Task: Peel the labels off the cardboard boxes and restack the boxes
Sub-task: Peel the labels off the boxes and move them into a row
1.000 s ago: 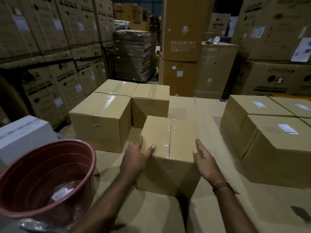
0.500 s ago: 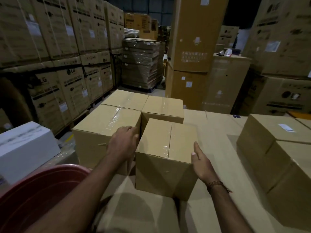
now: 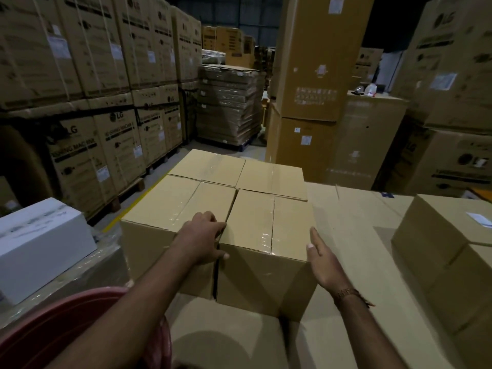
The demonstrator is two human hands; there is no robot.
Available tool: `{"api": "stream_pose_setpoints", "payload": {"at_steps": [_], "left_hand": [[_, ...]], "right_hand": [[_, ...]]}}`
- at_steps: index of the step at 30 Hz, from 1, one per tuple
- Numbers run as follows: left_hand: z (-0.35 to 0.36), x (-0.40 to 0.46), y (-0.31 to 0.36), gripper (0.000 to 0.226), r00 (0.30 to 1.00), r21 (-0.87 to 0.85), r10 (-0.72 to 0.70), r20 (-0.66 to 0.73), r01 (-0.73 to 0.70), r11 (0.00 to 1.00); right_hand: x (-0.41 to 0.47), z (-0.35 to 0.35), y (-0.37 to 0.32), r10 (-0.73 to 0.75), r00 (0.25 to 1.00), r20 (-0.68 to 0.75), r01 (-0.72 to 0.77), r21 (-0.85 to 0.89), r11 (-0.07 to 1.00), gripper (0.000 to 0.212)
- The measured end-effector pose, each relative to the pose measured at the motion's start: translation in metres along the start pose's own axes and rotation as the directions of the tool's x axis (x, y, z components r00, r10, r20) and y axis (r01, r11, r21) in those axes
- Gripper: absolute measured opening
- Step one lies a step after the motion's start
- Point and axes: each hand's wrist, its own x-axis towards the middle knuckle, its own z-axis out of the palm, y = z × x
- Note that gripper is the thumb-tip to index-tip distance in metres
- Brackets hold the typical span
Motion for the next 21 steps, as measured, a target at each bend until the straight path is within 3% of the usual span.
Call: {"api": "stream_pose_setpoints", "payload": {"at_steps": [5,21], "left_hand": [[0.0,0.004,-0.004,0.08,0.999,0.023,0.012,-0.042,-0.011,1.0],[-0.005,0.009,-0.003,0.07,1.0,0.141,0.004,0.006,-0.005,0.99]], "right_hand": [[0.005,0.001,-0.002,-0.005,1.0,0.016,0.005,-0.013,1.0,0.057],[0.01,0.005,-0.011,0.015,0.999,0.052,-0.015,-0.009,1.0,0.057]]}}
